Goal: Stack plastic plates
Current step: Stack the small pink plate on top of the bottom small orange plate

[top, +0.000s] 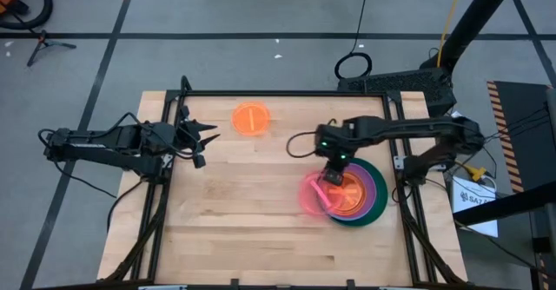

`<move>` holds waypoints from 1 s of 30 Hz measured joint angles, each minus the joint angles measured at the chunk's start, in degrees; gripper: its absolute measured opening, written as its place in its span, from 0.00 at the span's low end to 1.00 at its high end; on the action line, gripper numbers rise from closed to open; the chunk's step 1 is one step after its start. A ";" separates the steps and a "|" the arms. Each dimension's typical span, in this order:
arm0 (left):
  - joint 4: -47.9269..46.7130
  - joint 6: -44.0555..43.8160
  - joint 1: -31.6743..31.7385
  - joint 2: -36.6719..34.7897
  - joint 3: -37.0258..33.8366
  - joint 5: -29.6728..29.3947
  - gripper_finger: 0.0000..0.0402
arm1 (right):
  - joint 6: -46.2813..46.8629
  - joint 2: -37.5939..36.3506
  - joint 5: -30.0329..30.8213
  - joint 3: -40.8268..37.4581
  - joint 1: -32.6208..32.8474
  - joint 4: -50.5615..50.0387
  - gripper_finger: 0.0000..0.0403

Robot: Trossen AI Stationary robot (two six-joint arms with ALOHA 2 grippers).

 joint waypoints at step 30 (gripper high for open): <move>2.08 -0.90 0.00 -0.02 0.00 0.00 0.31 | 19.75 -22.04 4.57 -23.11 0.00 1.93 0.13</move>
